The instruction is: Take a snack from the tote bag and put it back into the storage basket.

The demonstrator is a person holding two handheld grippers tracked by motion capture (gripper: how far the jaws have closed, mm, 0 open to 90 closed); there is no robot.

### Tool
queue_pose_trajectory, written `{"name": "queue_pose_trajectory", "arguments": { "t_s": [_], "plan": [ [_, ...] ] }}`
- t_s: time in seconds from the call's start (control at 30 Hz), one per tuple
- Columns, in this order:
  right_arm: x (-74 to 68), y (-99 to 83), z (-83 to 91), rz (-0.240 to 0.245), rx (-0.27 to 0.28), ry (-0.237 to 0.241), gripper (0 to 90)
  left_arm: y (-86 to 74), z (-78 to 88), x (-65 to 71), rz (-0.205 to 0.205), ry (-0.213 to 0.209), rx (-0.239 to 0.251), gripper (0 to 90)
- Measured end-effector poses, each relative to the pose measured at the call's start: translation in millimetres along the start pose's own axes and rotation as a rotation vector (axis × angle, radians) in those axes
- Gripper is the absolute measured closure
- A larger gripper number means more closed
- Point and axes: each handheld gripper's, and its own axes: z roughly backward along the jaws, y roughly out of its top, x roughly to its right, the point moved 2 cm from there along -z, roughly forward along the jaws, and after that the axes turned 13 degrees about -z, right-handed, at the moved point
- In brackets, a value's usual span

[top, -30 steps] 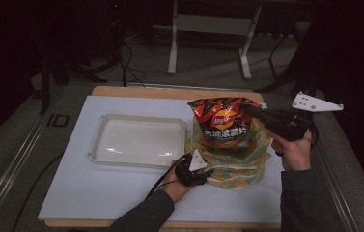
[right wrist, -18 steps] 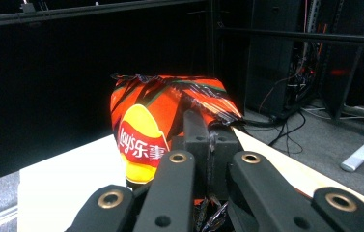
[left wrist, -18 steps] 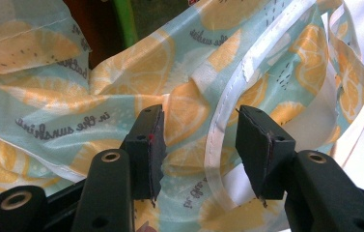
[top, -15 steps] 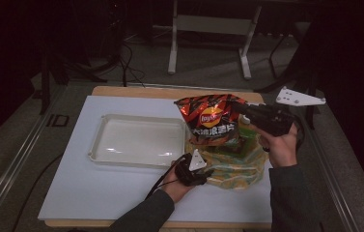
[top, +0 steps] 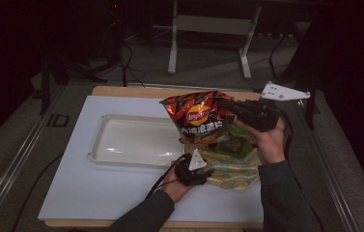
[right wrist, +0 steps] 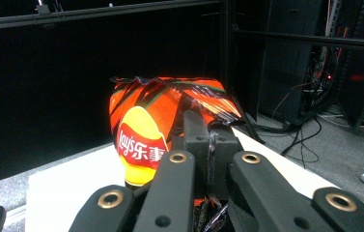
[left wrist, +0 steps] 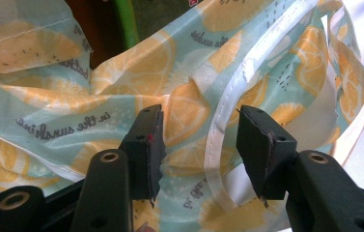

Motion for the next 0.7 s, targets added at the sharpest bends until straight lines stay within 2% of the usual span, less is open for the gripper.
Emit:
{"name": "queue_pose_trajectory", "arguments": {
  "t_s": [0.3, 0.7],
  "plan": [
    [-3.6, 4.7, -18.0, 0.003, -0.004, 0.013, 90.0, 0.0, 0.0, 0.0, -0.001, -0.001, 0.001, 51.7],
    [1.7, 4.6, -45.9, -0.037, -0.003, 0.011, 90.0, -0.2, 1.6, 0.4, -0.005, 0.007, 0.012, 51.3]
  ]
}}
